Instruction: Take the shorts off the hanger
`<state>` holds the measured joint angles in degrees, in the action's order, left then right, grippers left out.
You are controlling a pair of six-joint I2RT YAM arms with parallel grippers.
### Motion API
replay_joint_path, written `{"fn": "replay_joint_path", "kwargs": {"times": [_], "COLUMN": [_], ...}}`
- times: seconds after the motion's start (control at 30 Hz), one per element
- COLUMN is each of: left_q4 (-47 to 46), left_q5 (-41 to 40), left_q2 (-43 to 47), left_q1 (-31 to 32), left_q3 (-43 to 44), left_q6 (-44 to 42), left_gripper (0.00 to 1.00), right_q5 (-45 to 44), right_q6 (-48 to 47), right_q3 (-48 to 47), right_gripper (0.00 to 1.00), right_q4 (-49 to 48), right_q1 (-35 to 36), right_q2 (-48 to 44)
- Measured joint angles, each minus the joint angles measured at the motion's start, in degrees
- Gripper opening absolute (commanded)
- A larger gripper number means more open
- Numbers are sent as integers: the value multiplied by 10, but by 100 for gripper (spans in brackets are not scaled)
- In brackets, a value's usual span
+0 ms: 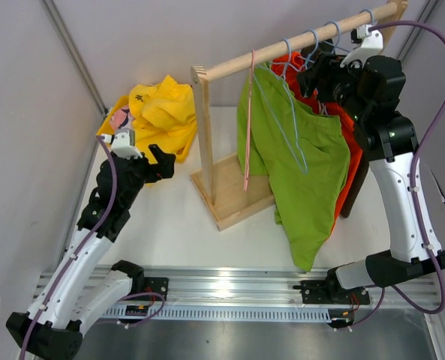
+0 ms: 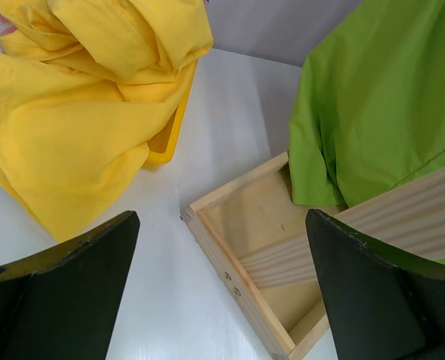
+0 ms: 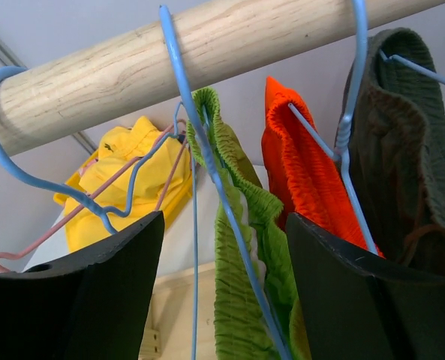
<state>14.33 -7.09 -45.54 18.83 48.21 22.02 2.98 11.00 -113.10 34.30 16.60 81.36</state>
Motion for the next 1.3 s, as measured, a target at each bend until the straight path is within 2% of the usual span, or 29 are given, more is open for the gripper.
{"fn": "replay_joint_path", "kwargs": {"times": [0.17, 0.27, 0.3, 0.37, 0.4, 0.47, 0.5, 0.53, 0.63, 0.73, 0.83, 1.03, 1.17, 1.3], "left_q4": [0, 0, 0, -1, -1, -1, 0, 0, 0, 6, 33, 43, 31, -1], "left_q5": [0, 1, 2, 2, 2, 2, 2, 2, 1, -9, -37, -111, -135, -147], "left_q2": [11, 10, 10, 10, 10, 10, 10, 9, 9, 8, 0, -25, -85, -161], "left_q1": [4, 7, 9, 12, 14, 19, 22, 24, 35, 72, 143, 373, 515, 608], "left_q3": [-5, -7, -8, -10, -12, -16, -17, -17, -17, -13, 20, 123, 199, 248], "left_q6": [0, 0, 0, 0, 0, 0, 0, 0, -1, -9, -27, -81, -117, -141], "left_gripper": [99, 99, 99, 99, 99, 99, 99, 99, 99, 99, 99, 99, 99, 99], "right_q5": [9, 12, 14, 17, 19, 21, 23, 24, 30, 31, 31, 24, 19, 11], "right_q6": [9, 10, 12, 14, 15, 15, 17, 19, 22, 24, 25, 36, 43, 53], "right_q3": [26, 38, 41, 47, 49, 52, 54, 54, 54, 54, 50, 27, 22, 20], "right_gripper": [69, 60, 52, 47, 36, 23, 9, 2, 0, 0, 0, 0, 0, 0], "right_q4": [-10, -12, -13, -14, -15, -16, -17, -17, -20, -21, -18, 7, 23, 40], "right_q1": [0, -1, -2, -2, -2, -2, -2, -2, -1, -3, -3, -3, -3, -3], "right_q2": [1, 3, 4, 4, 4, 4, 5, 5, 6, 6, 5, -8, -44, -96]}}
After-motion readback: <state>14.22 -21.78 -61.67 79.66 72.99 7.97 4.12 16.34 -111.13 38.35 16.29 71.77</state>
